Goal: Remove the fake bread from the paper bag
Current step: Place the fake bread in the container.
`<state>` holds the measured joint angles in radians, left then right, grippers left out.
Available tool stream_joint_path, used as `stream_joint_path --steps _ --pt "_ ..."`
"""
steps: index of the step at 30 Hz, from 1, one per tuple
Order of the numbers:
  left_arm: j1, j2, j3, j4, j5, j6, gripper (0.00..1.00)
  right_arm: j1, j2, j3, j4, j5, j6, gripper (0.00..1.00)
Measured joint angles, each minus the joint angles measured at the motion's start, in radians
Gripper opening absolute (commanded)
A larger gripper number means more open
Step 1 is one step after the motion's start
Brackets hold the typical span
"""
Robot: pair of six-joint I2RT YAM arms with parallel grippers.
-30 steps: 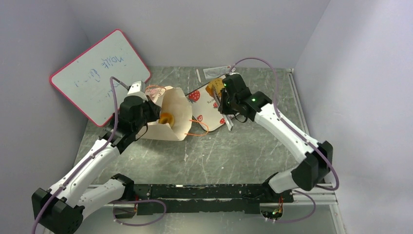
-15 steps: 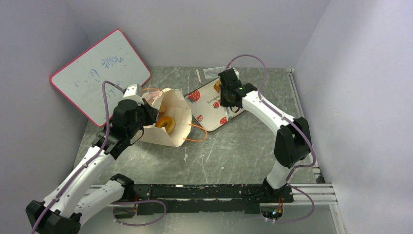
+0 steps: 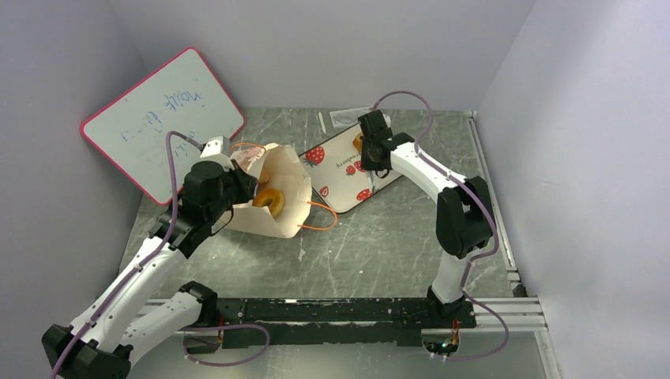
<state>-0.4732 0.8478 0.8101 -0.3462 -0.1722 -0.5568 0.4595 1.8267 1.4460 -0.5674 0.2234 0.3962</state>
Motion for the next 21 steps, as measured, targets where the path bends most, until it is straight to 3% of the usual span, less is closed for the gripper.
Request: stream_joint_path --steps 6,13,21 --pt "0.000 -0.005 0.000 -0.005 0.000 0.000 0.07 -0.012 0.020 0.003 0.009 -0.010 0.000 0.04" --pt "0.000 -0.008 0.000 -0.007 0.000 0.000 0.07 -0.013 0.029 0.007 0.019 -0.025 0.002 0.28" --pt "0.000 -0.008 0.000 -0.007 0.000 -0.001 0.07 -0.013 0.029 0.007 0.022 -0.033 0.003 0.32"
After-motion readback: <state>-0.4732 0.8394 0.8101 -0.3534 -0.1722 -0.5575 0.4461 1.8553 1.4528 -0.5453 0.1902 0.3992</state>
